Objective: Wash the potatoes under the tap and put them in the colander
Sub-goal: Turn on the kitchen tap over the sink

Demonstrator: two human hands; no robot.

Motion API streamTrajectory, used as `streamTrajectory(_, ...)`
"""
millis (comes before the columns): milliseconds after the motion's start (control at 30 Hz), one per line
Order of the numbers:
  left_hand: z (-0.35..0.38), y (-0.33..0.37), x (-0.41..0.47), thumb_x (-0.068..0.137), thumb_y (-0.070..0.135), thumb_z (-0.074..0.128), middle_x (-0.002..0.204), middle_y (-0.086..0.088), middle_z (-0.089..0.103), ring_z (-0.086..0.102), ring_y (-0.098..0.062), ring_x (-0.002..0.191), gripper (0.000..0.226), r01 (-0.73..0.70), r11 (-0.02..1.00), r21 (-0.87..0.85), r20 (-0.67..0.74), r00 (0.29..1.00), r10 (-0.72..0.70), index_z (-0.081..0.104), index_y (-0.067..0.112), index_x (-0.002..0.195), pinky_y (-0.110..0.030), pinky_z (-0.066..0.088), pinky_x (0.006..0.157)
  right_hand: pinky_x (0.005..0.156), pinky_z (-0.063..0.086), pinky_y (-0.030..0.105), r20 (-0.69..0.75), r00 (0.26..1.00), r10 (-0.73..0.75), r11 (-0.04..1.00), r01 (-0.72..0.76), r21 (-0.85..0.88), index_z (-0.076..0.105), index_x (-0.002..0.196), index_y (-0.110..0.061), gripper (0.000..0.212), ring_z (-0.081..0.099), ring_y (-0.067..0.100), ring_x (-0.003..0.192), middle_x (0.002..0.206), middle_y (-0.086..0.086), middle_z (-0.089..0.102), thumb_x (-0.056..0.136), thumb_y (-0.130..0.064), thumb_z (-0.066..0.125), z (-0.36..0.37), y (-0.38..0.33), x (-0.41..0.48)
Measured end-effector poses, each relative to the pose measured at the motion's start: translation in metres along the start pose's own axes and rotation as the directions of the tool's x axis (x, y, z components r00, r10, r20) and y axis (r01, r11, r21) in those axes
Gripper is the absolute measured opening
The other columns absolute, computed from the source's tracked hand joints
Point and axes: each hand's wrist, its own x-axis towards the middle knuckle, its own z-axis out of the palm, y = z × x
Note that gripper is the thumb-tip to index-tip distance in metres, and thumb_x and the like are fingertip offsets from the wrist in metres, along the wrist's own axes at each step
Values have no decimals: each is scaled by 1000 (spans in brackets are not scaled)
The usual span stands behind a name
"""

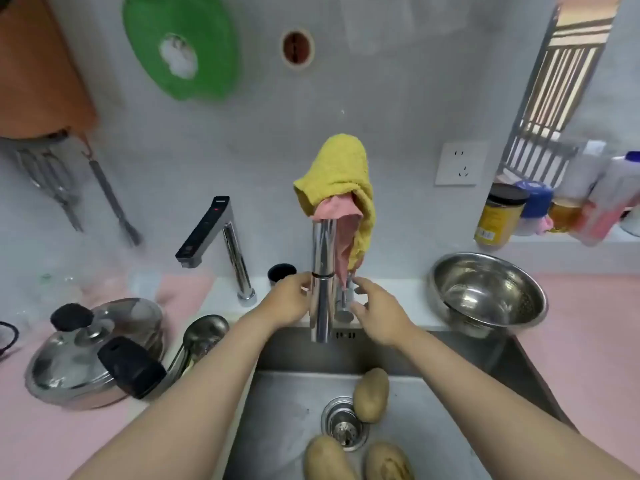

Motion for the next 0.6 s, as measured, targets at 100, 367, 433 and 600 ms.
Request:
streamTrajectory(100,15,-24,30,90,18,68,97,3,72,68,-26,101,18,-96,991,-91,-18,995,94,67,36,90,-49,52,102,76,46,14,-102,994,-30,995,39,92,52,147,-16,51,67,10,86,136,0,64,98,-19,66,10,11,21)
streamTrajectory(367,45,-54,111,85,42,72,90,-10,76,73,-33,88,33,-183,978,-97,-102,980,173,72,10,94,-49,63,83,89,59,45,-195,976,-97,983,124,133,81,101,-18,19,75,19,88,92,-1,81,84,-14,75,29,37,49)
streamTrajectory(433,45,-38,91,89,30,74,94,-16,76,75,-32,90,31,-205,965,-163,-124,975,186,71,0,100,-45,63,86,91,58,46,-216,967,-133,977,165,137,82,102,-18,21,76,19,89,93,-2,81,84,-12,74,32,41,46)
streamTrajectory(600,52,-30,68,88,16,78,95,-4,78,75,-12,90,23,-334,933,-137,-124,940,318,75,1,106,-26,61,87,81,55,27,-291,939,-183,969,223,110,84,96,-17,17,72,12,81,84,-3,80,87,-8,72,38,48,34)
